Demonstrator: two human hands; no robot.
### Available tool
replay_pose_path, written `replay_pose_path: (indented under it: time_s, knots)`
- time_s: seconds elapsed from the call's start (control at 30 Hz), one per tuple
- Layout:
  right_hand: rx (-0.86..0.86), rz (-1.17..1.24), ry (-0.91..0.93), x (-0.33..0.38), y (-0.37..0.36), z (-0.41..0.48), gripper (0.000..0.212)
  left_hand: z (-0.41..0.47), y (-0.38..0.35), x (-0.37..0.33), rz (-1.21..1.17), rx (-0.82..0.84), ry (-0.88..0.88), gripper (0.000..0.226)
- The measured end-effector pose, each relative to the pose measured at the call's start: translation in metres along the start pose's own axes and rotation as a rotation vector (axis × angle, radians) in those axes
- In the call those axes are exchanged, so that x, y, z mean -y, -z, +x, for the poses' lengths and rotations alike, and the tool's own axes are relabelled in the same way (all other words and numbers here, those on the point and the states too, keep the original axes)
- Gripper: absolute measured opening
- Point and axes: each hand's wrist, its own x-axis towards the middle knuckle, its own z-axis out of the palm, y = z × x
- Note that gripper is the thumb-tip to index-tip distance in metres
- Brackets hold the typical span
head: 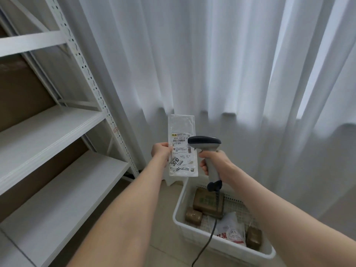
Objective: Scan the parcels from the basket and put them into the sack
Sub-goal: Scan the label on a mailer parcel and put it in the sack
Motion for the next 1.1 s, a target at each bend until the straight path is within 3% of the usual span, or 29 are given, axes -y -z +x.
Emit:
replay_pose_path:
  time_s: [0.13,0.33,1.1]
  knots:
    - [-0.007,0.002,-0.002,0.0,-0.034,-0.009,0.004,0.005,0.021,0.001,-0.022,-0.019,0.001,0.02]
    - [-0.042,-0.004,0.014,0.002,-0.06,-0.021,0.006,0.007,0.041,0.002,-0.036,-0.015,-0.014,0.012]
    - [-0.018,-0.085,0.027,0.018,-0.086,-0.046,0.01,0.002,0.077,0.003,-0.065,-0.021,0.009,0.017]
